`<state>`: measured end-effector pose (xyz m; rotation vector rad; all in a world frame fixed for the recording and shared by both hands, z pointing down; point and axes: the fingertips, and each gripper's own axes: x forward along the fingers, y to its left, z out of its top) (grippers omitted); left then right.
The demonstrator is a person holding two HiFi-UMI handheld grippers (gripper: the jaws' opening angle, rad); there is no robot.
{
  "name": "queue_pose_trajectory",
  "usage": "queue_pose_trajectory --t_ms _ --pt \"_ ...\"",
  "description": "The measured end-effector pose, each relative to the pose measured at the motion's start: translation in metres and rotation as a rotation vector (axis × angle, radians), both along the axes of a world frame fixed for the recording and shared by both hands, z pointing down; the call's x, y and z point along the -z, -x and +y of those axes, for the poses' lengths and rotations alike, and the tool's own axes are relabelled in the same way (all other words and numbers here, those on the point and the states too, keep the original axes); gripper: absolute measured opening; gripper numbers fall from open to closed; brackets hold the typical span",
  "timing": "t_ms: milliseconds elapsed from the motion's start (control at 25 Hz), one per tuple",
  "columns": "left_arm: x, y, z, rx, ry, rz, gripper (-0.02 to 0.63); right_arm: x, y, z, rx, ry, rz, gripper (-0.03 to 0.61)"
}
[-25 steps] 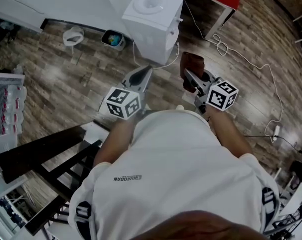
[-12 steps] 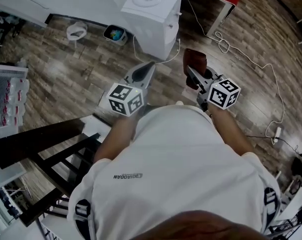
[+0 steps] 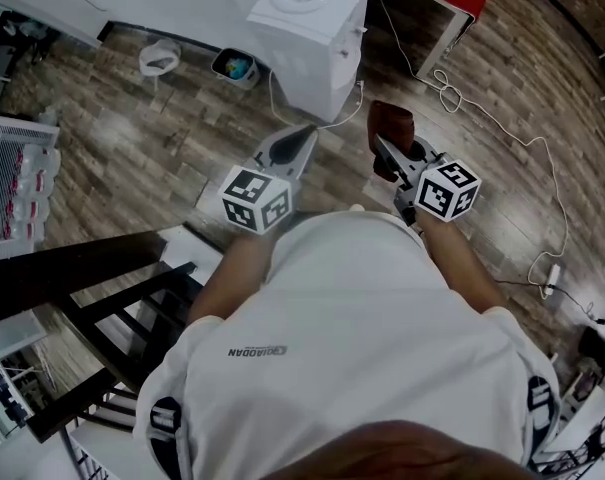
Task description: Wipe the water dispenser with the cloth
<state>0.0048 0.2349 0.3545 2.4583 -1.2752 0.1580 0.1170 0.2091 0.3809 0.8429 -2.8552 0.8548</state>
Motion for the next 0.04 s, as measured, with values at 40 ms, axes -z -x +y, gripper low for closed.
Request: queue_pose_trajectory --t_ms 40 --pt "0.0004 -0.0021 0.0022 -0.002 -0.004 -0.003 -0.008 0.0002 -0.0016 0.0021 0.000 -0.002 0.000 0.051"
